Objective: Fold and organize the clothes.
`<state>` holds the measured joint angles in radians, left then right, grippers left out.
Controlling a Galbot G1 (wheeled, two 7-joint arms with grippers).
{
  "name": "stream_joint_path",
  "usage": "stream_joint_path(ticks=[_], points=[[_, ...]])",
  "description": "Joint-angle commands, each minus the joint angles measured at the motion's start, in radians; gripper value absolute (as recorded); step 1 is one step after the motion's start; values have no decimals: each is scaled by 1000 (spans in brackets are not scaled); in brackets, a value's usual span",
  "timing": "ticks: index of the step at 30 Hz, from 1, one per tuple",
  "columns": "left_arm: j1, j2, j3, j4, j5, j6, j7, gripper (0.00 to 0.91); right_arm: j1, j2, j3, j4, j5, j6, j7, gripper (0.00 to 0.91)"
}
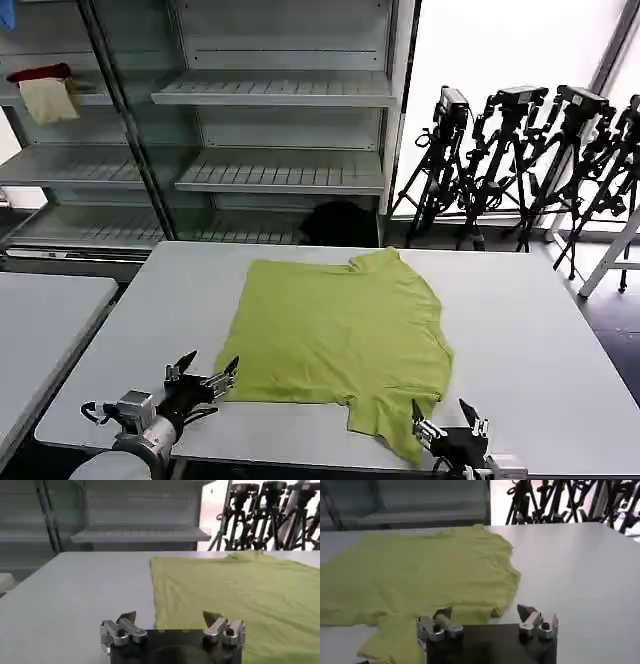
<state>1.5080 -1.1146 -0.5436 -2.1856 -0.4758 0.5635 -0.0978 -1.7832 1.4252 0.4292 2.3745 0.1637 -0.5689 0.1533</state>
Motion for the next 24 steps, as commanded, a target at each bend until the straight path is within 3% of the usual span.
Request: stream_joint_path(ticks=[1,10,12,13,14,15,16,17,18,19,20,21,24], points=[[39,-1,10,-15,27,13,-17,907,-14,-1,-53,-6,-31,-9,12,907],[89,-1,25,-29,65,12,-30,907,-33,-11,-47,-7,-33,-10,13,887],[91,-3,29,-23,66,12,-30,907,-33,-11,-44,-8,-31,-10,14,766],[90,-4,30,-19,69,12,-31,907,-33,-10,-41,-8,-31,-10,14,544],[90,-5,31,-18,71,12,-31,907,-33,-11,-39,-8,-29,-10,14,433],[90,-5,32,-17,71,12,-32,907,-32,-11,-38,-8,-29,-10,12,262],[89,-5,33,-14,73,12,-33,796,-32,-13,-38,-11,-29,-10,12,151],[88,-6,34,-11,74,12,-32,605,-31,-13,-38,-13,-30,-10,12,91],[88,-5,36,-8,73,13,-32,504,-28,-12,-39,-20,-32,-10,14,71],[87,-6,37,-5,74,12,-32,272,-27,-11,-40,-22,-33,-10,14,40],[88,-6,39,-4,74,13,-32,202,-25,-11,-41,-25,-33,-10,14,30],[88,-6,41,-2,73,13,-31,71,-23,-10,-41,-28,-33,-10,13,10],[90,-6,46,-2,70,13,-26,40,-18,-10,-41,-32,-33,-10,14,10]])
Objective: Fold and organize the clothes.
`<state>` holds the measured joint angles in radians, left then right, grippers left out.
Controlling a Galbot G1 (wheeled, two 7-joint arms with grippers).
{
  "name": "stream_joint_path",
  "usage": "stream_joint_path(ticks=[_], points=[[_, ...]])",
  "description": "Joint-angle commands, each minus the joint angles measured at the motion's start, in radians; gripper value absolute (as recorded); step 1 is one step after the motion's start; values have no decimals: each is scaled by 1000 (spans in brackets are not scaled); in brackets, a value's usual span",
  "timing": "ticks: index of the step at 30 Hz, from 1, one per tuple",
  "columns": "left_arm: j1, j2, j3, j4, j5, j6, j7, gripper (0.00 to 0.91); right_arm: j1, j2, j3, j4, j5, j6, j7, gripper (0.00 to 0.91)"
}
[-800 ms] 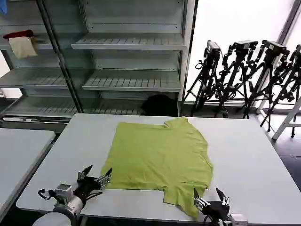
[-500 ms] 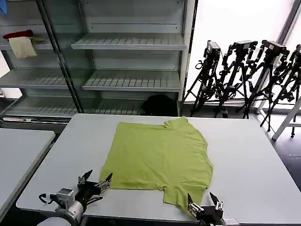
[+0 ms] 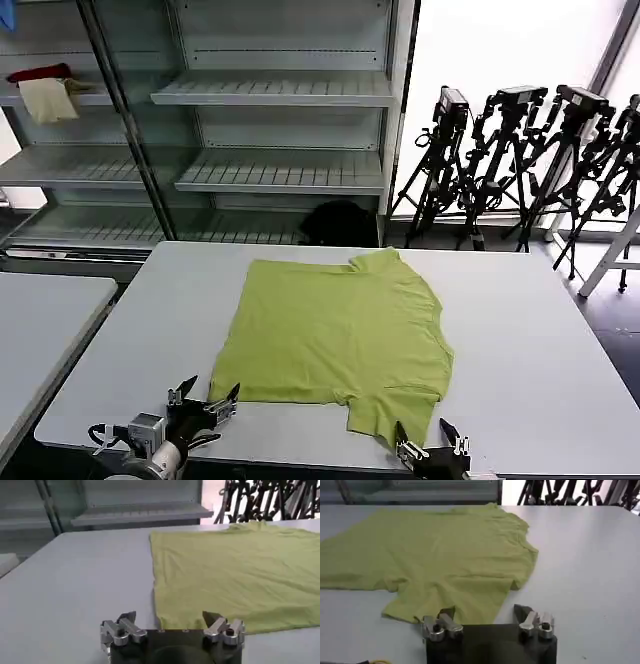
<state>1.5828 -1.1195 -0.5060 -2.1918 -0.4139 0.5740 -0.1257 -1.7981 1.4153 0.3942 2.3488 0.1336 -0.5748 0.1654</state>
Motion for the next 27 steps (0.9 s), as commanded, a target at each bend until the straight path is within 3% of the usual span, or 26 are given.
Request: stream_joint_path(ticks=[1,27], points=[[15,-2,10,6,9,2,3,40,-1,0,-6,-7,-3,-4,1,10],[-25,-44,-18,-40,-118,4,5,0,85,23,50,32,74,-3,0,0]])
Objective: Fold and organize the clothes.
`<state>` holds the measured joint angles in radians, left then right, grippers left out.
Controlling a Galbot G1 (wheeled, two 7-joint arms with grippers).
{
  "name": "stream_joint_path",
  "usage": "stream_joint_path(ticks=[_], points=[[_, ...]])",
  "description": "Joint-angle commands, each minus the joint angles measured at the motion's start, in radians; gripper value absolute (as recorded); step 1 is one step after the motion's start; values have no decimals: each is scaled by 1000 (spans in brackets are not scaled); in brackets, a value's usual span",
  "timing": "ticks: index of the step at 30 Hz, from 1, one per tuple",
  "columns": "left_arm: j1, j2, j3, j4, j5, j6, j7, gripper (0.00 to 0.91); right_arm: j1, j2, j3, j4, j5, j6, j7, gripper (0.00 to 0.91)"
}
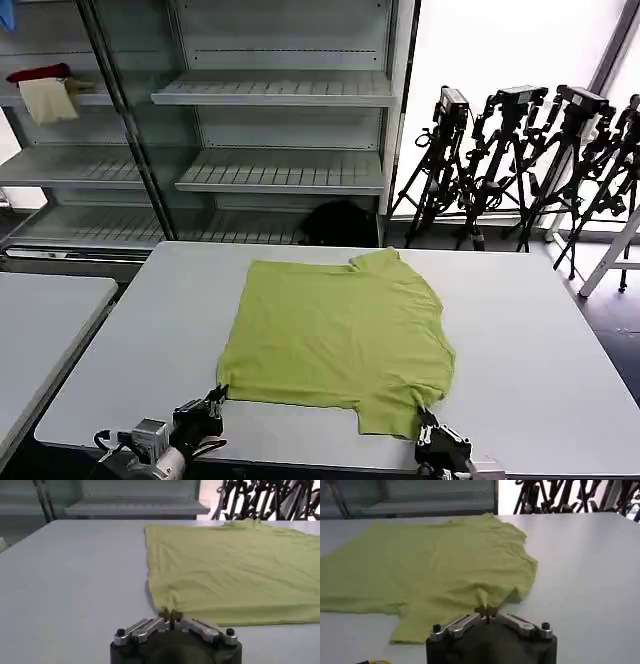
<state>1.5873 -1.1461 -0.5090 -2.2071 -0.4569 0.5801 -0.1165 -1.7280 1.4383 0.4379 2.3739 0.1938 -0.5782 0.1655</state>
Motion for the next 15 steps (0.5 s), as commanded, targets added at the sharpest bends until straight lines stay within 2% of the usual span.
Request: stream_joint_path(ticks=[1,9,15], points=[[-42,-19,-19,-23,-91,-2,-6,0,23,1,9,10,18,0,0,0],[-152,-49,-33,15,-169,-3,-7,0,115,6,17,-19,34,-1,6,0],[-249,-99,-33,78,-167,-5,-11,0,232,9,16,-66,58,-2,18,0]])
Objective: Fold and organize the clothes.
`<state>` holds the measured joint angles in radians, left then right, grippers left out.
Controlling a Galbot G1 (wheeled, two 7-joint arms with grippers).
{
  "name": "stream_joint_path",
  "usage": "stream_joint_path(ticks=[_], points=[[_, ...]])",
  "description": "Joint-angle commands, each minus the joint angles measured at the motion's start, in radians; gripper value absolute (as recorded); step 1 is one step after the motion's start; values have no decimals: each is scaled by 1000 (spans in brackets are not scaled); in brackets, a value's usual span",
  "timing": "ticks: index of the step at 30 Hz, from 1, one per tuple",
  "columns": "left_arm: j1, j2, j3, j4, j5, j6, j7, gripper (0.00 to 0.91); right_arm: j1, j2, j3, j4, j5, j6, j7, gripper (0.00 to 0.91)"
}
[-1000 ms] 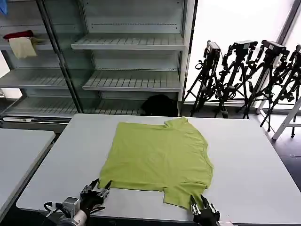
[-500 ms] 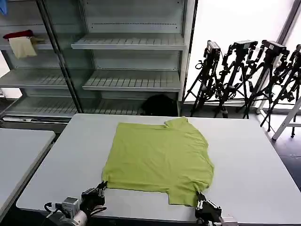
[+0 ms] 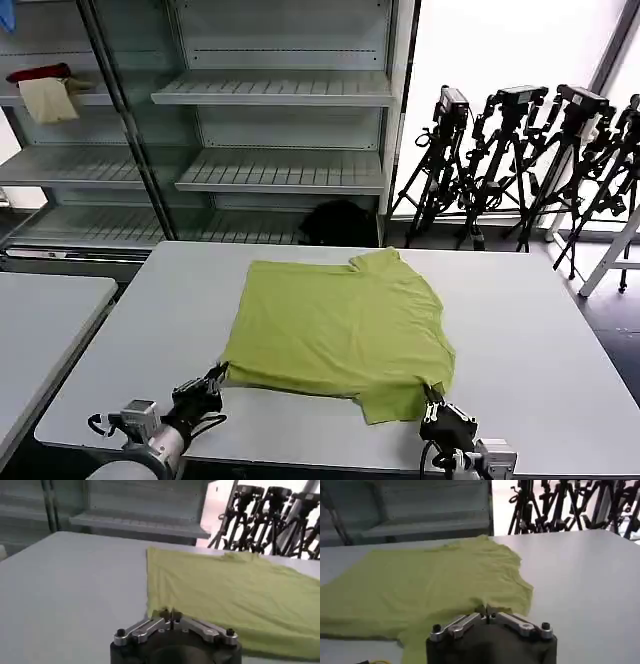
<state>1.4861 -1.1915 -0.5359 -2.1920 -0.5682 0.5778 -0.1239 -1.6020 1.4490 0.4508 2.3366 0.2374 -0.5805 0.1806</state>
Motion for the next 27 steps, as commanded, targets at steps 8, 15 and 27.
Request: stream_joint_path(ticks=[8,15,27], points=[[-232,-82,9,136,-14,-3,-7,0,230,1,-1,-97,15,0,1,0],[-265,-97,31,214,35,-20,2,0,325,-7,2,-175,13,-1,-8,0],[-300,-109,53,282,107,-39,23,30,395,0,2,-297,-14,0,-38,514]])
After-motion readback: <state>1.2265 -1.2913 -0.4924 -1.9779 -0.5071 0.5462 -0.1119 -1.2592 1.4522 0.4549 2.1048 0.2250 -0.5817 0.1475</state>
